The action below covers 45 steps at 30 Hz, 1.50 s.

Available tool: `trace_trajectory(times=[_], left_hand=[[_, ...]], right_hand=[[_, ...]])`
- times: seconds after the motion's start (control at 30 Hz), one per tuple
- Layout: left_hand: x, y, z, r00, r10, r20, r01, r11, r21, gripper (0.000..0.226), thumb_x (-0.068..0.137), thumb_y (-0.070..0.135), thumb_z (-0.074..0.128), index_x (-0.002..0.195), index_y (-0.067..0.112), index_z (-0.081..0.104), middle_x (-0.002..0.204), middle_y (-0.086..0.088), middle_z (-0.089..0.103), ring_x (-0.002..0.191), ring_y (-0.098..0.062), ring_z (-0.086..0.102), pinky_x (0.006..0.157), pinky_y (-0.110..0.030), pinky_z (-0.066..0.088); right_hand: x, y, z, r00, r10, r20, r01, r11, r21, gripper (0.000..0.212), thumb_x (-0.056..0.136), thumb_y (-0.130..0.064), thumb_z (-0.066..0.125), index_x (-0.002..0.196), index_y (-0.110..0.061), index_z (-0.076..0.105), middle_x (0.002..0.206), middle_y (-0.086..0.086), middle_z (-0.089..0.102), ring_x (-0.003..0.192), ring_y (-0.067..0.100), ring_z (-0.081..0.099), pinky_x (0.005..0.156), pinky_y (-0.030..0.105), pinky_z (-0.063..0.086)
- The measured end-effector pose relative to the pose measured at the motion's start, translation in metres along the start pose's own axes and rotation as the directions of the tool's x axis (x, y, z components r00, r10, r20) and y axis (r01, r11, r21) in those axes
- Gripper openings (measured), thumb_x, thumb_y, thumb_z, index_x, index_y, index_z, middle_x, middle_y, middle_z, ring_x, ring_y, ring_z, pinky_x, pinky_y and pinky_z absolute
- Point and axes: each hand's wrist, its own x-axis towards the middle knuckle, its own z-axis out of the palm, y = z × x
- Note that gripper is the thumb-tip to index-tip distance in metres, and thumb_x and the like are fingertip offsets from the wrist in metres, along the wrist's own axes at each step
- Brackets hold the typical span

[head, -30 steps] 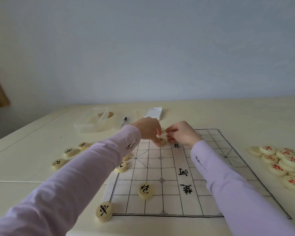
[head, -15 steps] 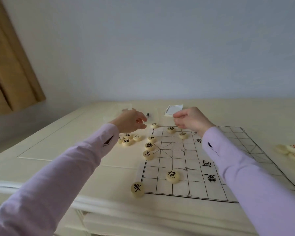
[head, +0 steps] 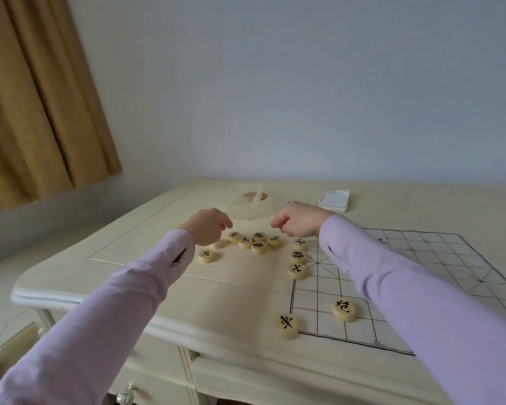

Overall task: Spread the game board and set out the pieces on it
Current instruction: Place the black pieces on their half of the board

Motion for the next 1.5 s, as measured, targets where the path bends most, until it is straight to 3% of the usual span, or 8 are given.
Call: trace_trajectory(times=[0.23, 0.37, 0.53, 0.67, 0.8, 1.03, 1.23, 1.5], left_hand=[[-0.004, -0.022, -0.004, 0.992, -0.122, 0.024, 0.122, 0.992, -0.007, 0.047, 0.087, 0.000, 0.036, 0.115, 0.025, 0.064, 0.116, -0.003, 0.063, 0.102, -0.022, 0.060, 0.075, -0.025, 0.044], [-0.008, -0.032, -0.003, 0.985, -0.158, 0.066, 0.163, 0.983, -0.079, 0.046, 0.083, -0.005, 0.035, 0.109, 0.021, 0.063, 0.098, -0.008, 0.072, 0.085, -0.020, 0.068, 0.054, -0.022, 0.042], [-0.015, -0.039, 0.000, 0.985, -0.131, 0.116, 0.148, 0.978, -0.145, 0.043, 0.083, -0.003, 0.031, 0.107, 0.016, 0.062, 0.091, 0.003, 0.071, 0.066, -0.009, 0.066, 0.061, -0.018, 0.046], [-0.017, -0.044, 0.000, 0.987, -0.127, 0.101, 0.147, 0.964, -0.223, 0.046, 0.083, -0.005, 0.030, 0.107, 0.016, 0.063, 0.091, 0.007, 0.067, 0.070, -0.008, 0.067, 0.084, -0.026, 0.050], [-0.019, -0.044, 0.001, 0.987, -0.094, 0.133, 0.125, 0.960, -0.250, 0.049, 0.083, -0.007, 0.027, 0.111, 0.017, 0.058, 0.099, 0.005, 0.070, 0.077, -0.010, 0.070, 0.097, -0.033, 0.048], [-0.012, -0.046, 0.007, 0.999, -0.048, 0.025, 0.051, 0.985, -0.165, 0.053, 0.086, -0.007, 0.034, 0.124, 0.020, 0.058, 0.123, 0.001, 0.058, 0.109, -0.019, 0.059, 0.094, -0.034, 0.048], [-0.011, -0.029, 0.007, 0.999, 0.022, 0.040, -0.018, 0.994, -0.111, 0.057, 0.084, -0.008, 0.028, 0.120, 0.021, 0.062, 0.124, 0.003, 0.061, 0.113, -0.014, 0.055, 0.088, -0.019, 0.041], [0.006, -0.004, 0.017, 0.984, 0.178, 0.030, -0.178, 0.984, -0.002, 0.055, 0.090, -0.005, 0.033, 0.132, 0.025, 0.053, 0.125, 0.001, 0.056, 0.117, -0.019, 0.045, 0.094, -0.025, 0.038]], right_hand=[[0.015, -0.014, 0.013, 0.993, -0.018, 0.114, 0.040, 0.981, -0.190, 0.052, 0.091, 0.001, 0.033, 0.132, -0.022, 0.055, 0.142, 0.001, 0.048, 0.129, 0.021, 0.046, 0.105, 0.026, 0.038], [0.009, -0.025, 0.015, 0.987, -0.065, 0.149, 0.097, 0.970, -0.221, 0.057, 0.089, 0.006, 0.028, 0.130, -0.019, 0.058, 0.138, 0.001, 0.051, 0.121, 0.020, 0.048, 0.085, 0.018, 0.034], [0.010, -0.029, 0.015, 0.977, -0.087, 0.193, 0.135, 0.959, -0.250, 0.056, 0.088, 0.008, 0.029, 0.122, -0.017, 0.065, 0.110, -0.005, 0.056, 0.097, 0.015, 0.048, 0.065, 0.016, 0.037], [0.013, -0.030, 0.016, 0.984, -0.088, 0.155, 0.124, 0.963, -0.239, 0.057, 0.087, 0.006, 0.028, 0.120, -0.020, 0.066, 0.129, -0.003, 0.058, 0.118, 0.019, 0.052, 0.092, 0.023, 0.041], [0.018, -0.028, 0.020, 0.983, -0.081, 0.166, 0.118, 0.967, -0.228, 0.057, 0.086, 0.005, 0.028, 0.115, -0.022, 0.069, 0.129, -0.004, 0.059, 0.117, 0.018, 0.053, 0.095, 0.023, 0.042], [0.019, -0.029, 0.019, 0.986, -0.082, 0.145, 0.107, 0.979, -0.176, 0.056, 0.088, 0.006, 0.029, 0.122, -0.022, 0.064, 0.108, -0.003, 0.057, 0.101, 0.016, 0.051, 0.075, 0.017, 0.042], [0.025, -0.027, 0.018, 0.990, -0.037, 0.134, 0.064, 0.977, -0.204, 0.052, 0.092, 0.003, 0.031, 0.135, -0.017, 0.052, 0.144, 0.001, 0.046, 0.133, 0.019, 0.042, 0.110, 0.029, 0.034], [0.029, -0.027, 0.017, 0.992, -0.040, 0.119, 0.072, 0.956, -0.285, 0.060, 0.092, 0.004, 0.029, 0.144, -0.025, 0.037, 0.153, 0.000, 0.033, 0.139, 0.020, 0.033, 0.113, 0.033, 0.028]])
